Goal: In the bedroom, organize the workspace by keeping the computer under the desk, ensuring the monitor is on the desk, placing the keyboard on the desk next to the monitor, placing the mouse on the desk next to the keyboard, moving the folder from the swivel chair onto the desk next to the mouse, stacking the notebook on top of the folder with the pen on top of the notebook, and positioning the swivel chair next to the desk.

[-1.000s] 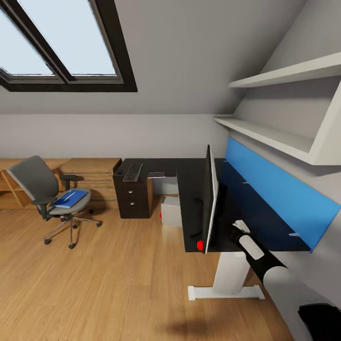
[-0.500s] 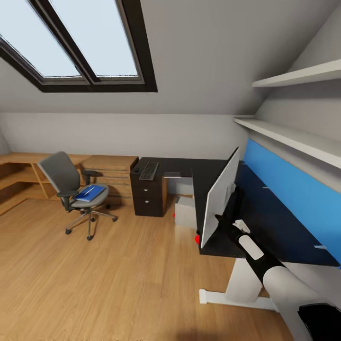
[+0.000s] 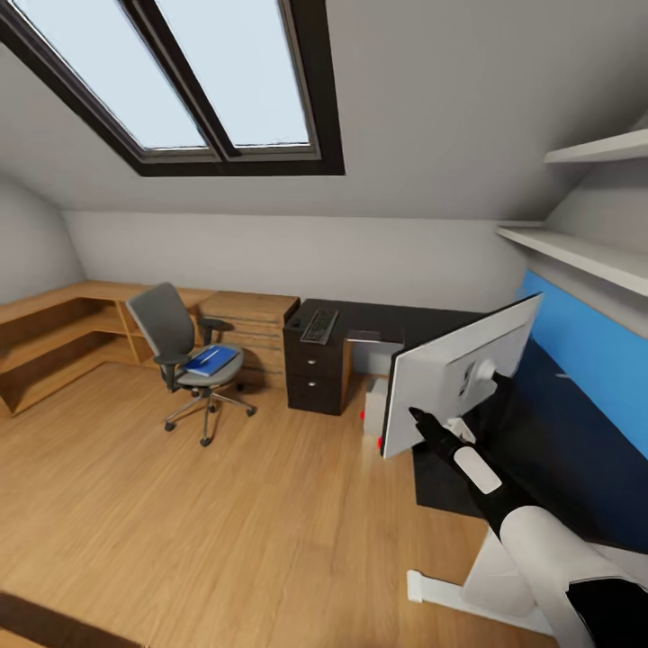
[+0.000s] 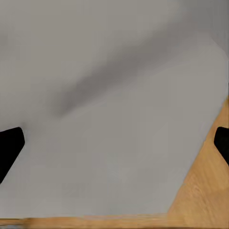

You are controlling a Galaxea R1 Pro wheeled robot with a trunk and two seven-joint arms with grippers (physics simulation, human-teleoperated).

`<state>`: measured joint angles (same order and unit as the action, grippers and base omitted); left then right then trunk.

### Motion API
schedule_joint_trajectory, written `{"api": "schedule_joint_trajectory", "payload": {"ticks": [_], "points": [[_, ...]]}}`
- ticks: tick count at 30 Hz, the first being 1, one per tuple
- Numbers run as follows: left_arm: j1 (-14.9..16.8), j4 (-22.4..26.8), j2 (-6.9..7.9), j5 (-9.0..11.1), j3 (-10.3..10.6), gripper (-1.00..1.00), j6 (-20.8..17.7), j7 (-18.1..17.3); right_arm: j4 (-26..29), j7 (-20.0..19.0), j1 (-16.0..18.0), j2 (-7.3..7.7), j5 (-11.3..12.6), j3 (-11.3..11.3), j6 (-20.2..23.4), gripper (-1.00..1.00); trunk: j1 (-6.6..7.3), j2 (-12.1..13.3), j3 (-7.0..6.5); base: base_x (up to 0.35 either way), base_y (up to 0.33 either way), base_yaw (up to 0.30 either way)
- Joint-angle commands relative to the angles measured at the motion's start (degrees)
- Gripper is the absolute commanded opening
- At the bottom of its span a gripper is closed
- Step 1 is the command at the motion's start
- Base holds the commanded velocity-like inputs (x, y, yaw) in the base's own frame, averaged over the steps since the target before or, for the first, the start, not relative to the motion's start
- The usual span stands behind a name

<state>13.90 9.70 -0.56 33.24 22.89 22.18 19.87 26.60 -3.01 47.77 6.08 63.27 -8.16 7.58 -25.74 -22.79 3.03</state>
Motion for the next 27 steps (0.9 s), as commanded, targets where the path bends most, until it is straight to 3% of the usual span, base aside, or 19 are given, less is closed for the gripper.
{"api": "schedule_joint_trajectory", "payload": {"ticks": [1,7,27], "points": [[0.07,-0.04,-0.01,0.30,0.49,1.00,0.15,0.35,0.03,-0.07,0.04,0.07,0.36,-0.28,0.07,1.00,-0.04,-0.13,0.13,0.043,0.000,0.276],[0.07,-0.04,-0.03,0.33,0.49,1.00,0.14,0.35,0.18,-0.32,0.04,0.10,0.39,-0.19,0.10,1.00,-0.04,-0.13,0.13,0.031,0.000,0.130],[0.07,-0.04,-0.06,0.25,0.58,1.00,0.14,0.35,0.65,-0.46,0.04,0.16,0.36,-0.10,0.07,1.00,-0.04,-0.13,0.13,0.068,0.000,0.005]]}}
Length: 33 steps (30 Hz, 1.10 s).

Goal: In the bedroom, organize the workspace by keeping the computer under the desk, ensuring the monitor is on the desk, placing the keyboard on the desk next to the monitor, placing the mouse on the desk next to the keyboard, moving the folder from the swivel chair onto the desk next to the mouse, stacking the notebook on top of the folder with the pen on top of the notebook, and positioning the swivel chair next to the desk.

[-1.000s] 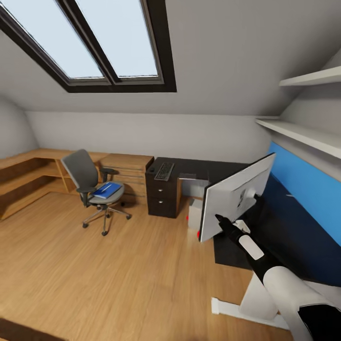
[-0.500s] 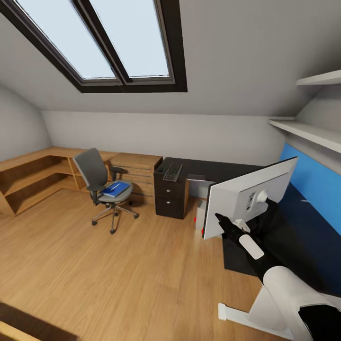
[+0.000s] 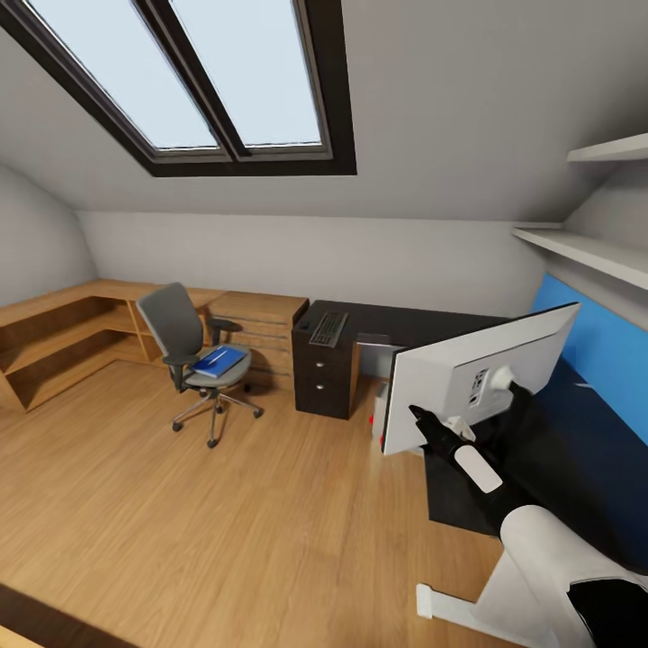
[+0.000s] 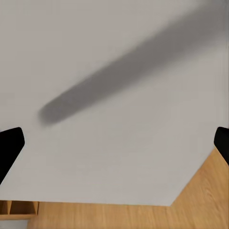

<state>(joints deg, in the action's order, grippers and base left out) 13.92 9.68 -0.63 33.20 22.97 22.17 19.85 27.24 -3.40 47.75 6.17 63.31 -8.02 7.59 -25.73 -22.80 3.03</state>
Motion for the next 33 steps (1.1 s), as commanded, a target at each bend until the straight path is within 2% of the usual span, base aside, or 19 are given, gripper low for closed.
{"api": "schedule_joint_trajectory", "payload": {"ticks": [1,11,24,29,32,33], "points": [[0.06,-0.01,0.01,0.29,0.49,1.00,0.15,0.36,0.01,-0.09,0.06,0.06,0.32,-0.24,0.06,1.00,-0.05,-0.12,0.13,0.150,0.000,0.000],[0.06,-0.01,-0.03,0.27,0.53,1.00,0.15,0.36,0.01,-0.10,0.06,0.07,0.32,-0.24,0.06,1.00,-0.05,-0.12,0.13,0.024,0.000,0.000],[0.06,-0.01,-0.03,0.27,0.53,1.00,0.15,0.36,0.01,-0.03,0.06,-0.01,0.32,-0.31,0.06,1.00,-0.05,-0.12,0.13,-0.285,-0.008,0.000],[0.06,-0.01,0.01,0.32,0.48,1.00,0.15,0.36,-0.03,-0.03,0.06,0.00,0.25,-0.43,0.04,1.00,-0.05,-0.12,0.02,-0.146,-0.079,-0.103],[0.06,-0.01,0.01,0.32,0.48,1.00,0.18,0.38,-0.03,-0.03,0.06,-0.01,-0.25,-1.20,-0.01,1.00,-0.05,-0.12,-0.09,-0.024,-0.017,-0.167],[0.06,-0.01,0.01,0.30,0.49,1.00,0.25,0.41,-0.01,-0.03,0.06,-0.02,-1.66,-2.77,-0.02,1.00,-0.05,-0.12,-0.10,-0.008,-0.006,-0.069]]}}
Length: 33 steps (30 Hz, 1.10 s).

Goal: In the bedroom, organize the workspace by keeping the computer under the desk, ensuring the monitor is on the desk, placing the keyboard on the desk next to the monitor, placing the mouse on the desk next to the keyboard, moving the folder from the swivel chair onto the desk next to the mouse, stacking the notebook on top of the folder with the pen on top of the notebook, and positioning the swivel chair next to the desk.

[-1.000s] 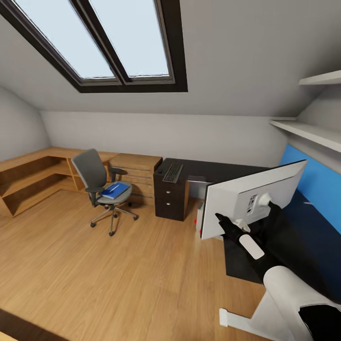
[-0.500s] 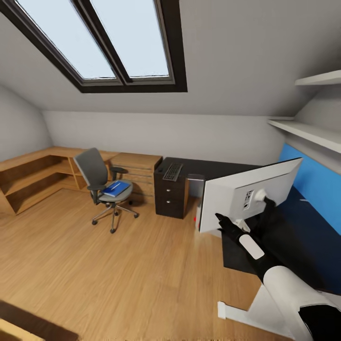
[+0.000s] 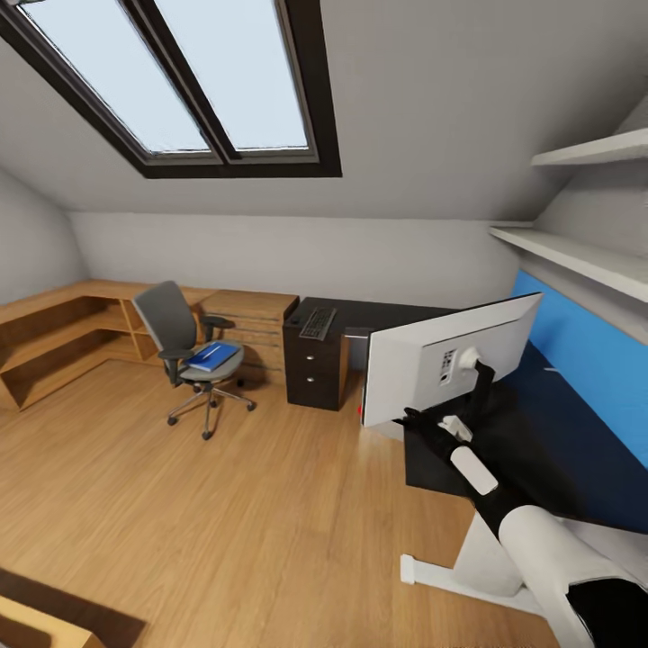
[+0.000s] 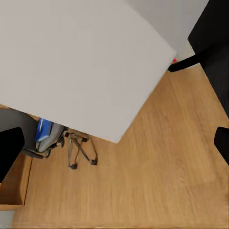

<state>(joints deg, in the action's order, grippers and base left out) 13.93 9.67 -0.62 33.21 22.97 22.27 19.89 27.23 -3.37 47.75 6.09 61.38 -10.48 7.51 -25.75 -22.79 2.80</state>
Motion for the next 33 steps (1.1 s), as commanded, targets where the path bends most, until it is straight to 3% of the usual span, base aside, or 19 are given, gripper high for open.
{"api": "schedule_joint_trajectory", "payload": {"ticks": [1,3,6,8,12,13,15,17,18,20,22,23,28,29,30,33], "points": [[0.05,0.00,0.01,0.28,0.50,1.00,0.23,0.42,0.04,-0.06,0.06,0.06,-0.91,-1.58,0.06,1.00,-0.04,-0.13,0.12,-0.005,-0.004,-0.044],[0.05,0.04,0.01,0.23,0.53,1.00,0.40,0.49,0.67,-0.13,0.06,0.12,-2.91,-3.79,0.00,1.00,-0.04,-0.13,0.11,-0.003,-0.002,-0.025],[0.05,0.45,-0.04,0.20,0.75,1.00,0.07,0.71,1.71,-0.09,0.06,0.35,-4.21,-4.72,-1.40,1.00,-0.04,-0.13,0.11,-0.001,-0.001,-0.006],[0.05,1.50,0.01,0.19,0.80,1.00,-0.13,0.59,1.91,0.13,0.06,0.38,-6.39,-5.35,-3.02,1.00,-0.04,-0.13,0.11,0.000,0.000,-0.002],[0.05,5.99,0.03,0.17,0.84,1.00,-2.04,0.52,1.87,2.95,0.04,0.15,-15.93,-7.18,-7.81,1.00,-0.04,-0.13,0.11,0.000,0.000,0.000],[0.05,8.12,0.02,0.15,0.84,1.00,-4.25,0.56,1.80,5.30,0.02,0.04,-19.85,-7.53,-9.75,1.00,-0.04,-0.13,0.11,0.000,0.000,0.000],[0.05,10.73,0.07,0.13,0.85,1.00,-7.29,0.60,1.71,8.11,0.00,-0.22,-23.74,-7.77,-11.88,1.00,-0.04,-0.13,0.11,0.000,0.000,0.000],[0.05,15.29,0.14,0.12,0.79,1.00,-13.26,0.75,1.45,13.76,-0.31,-1.85,-31.23,-7.93,-16.58,1.00,-0.04,-0.13,0.11,0.000,0.000,0.000],[0.07,20.55,0.20,0.11,0.73,1.00,-19.98,0.88,0.87,16.06,-0.82,-2.67,-34.61,-7.92,-18.93,1.00,-0.04,-0.13,0.11,0.000,0.000,0.000],[0.11,29.29,0.38,0.14,0.54,1.00,-27.64,0.87,-1.52,18.83,-2.13,-3.56,-39.94,-7.90,-22.65,1.00,-0.04,-0.13,0.11,0.000,0.000,0.000],[0.12,34.10,0.45,0.15,0.22,1.00,-30.87,0.86,-2.89,19.56,-2.54,-3.78,-41.73,-7.90,-23.74,1.00,-0.04,-0.13,0.11,0.000,0.000,0.000],[0.13,38.80,0.46,0.15,-0.45,1.00,-34.10,0.86,-3.88,20.14,-2.81,-3.93,-42.97,-7.89,-24.46,1.00,-0.04,-0.13,0.11,0.000,0.000,0.000],[0.13,51.43,0.33,0.18,-2.57,1.00,-45.42,0.79,-5.49,21.96,-3.18,-4.01,-44.67,-7.75,-25.40,1.00,-0.04,-0.13,0.11,0.000,0.000,0.000],[0.14,52.71,0.35,0.20,-2.70,1.00,-46.49,0.78,-5.66,22.21,-3.20,-3.94,-44.74,-7.72,-25.48,1.00,-0.04,-0.13,0.11,0.000,0.000,0.000],[0.09,55.08,0.53,0.29,-3.08,1.00,-49.33,0.77,-6.08,22.97,-3.25,-2.84,-44.73,-7.56,-25.82,1.00,-0.04,-0.13,0.11,0.000,0.000,0.000],[0.07,53.58,1.02,0.10,-3.28,1.00,-50.23,0.72,-6.16,23.27,-3.27,-1.41,-44.02,-6.42,-26.27,1.00,-0.04,-0.13,0.11,0.000,0.000,0.000]]}}
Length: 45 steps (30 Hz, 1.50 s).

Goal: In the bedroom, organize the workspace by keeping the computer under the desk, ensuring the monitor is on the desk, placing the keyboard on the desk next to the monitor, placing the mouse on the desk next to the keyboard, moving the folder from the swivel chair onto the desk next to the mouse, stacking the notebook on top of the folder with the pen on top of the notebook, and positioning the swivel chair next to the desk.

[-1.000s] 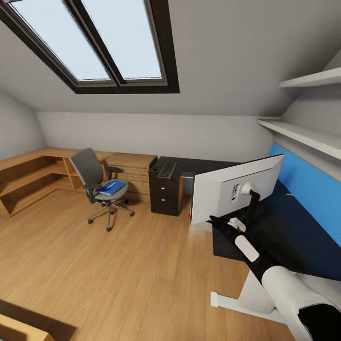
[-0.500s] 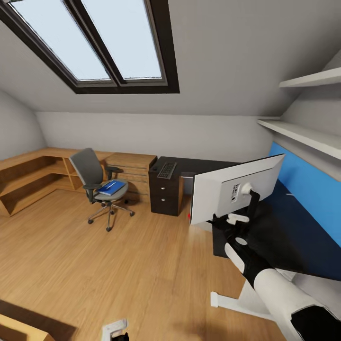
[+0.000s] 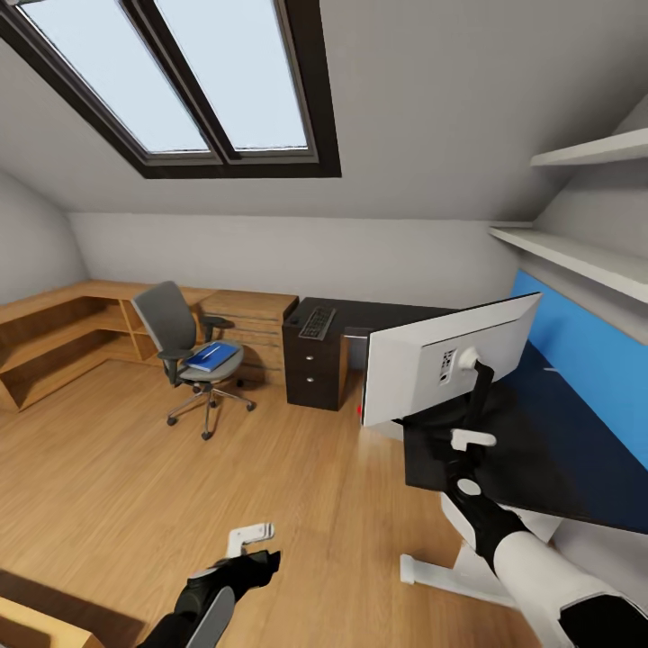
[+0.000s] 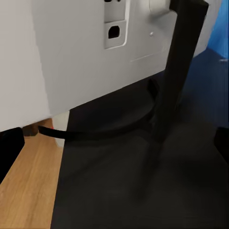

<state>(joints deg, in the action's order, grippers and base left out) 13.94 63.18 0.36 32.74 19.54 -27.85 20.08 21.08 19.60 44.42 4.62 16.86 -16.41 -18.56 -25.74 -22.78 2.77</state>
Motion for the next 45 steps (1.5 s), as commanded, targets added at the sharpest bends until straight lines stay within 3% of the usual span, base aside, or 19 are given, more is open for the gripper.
{"api": "schedule_joint_trajectory", "payload": {"ticks": [1,7,14,32,38,45], "points": [[0.05,-0.17,0.25,0.55,0.11,1.00,-0.26,0.55,-0.02,0.33,0.06,0.35,0.74,0.01,-0.36,1.00,-0.04,-0.14,0.14,0.000,0.000,0.000],[0.04,-0.39,0.49,0.60,0.27,1.00,-0.49,0.57,-0.21,0.45,0.01,0.95,0.51,0.51,-0.86,1.00,-0.04,-0.14,0.14,0.000,0.000,0.000],[0.04,-1.84,0.52,0.50,0.28,1.00,-0.36,0.88,-1.36,0.72,-0.23,0.96,-2.15,0.58,-3.48,1.00,-0.04,-0.14,0.14,0.000,0.000,0.000],[0.04,-3.59,0.52,0.14,0.31,1.00,-0.18,1.02,-2.28,0.37,-0.23,1.26,-1.57,1.29,-4.08,1.00,-0.04,-0.14,0.14,0.000,-0.050,0.000],[0.04,-3.59,0.49,0.14,0.35,1.00,-0.18,0.95,-2.89,0.63,-0.27,1.19,-1.80,1.19,-7.75,1.00,-0.04,-0.14,0.14,0.000,0.000,0.000],[0.04,-3.59,0.49,0.14,0.35,1.00,-0.18,0.95,-2.89,0.63,-0.27,1.19,-1.80,1.19,-7.75,1.00,-0.04,-0.14,0.14,0.000,0.000,0.000]]}}
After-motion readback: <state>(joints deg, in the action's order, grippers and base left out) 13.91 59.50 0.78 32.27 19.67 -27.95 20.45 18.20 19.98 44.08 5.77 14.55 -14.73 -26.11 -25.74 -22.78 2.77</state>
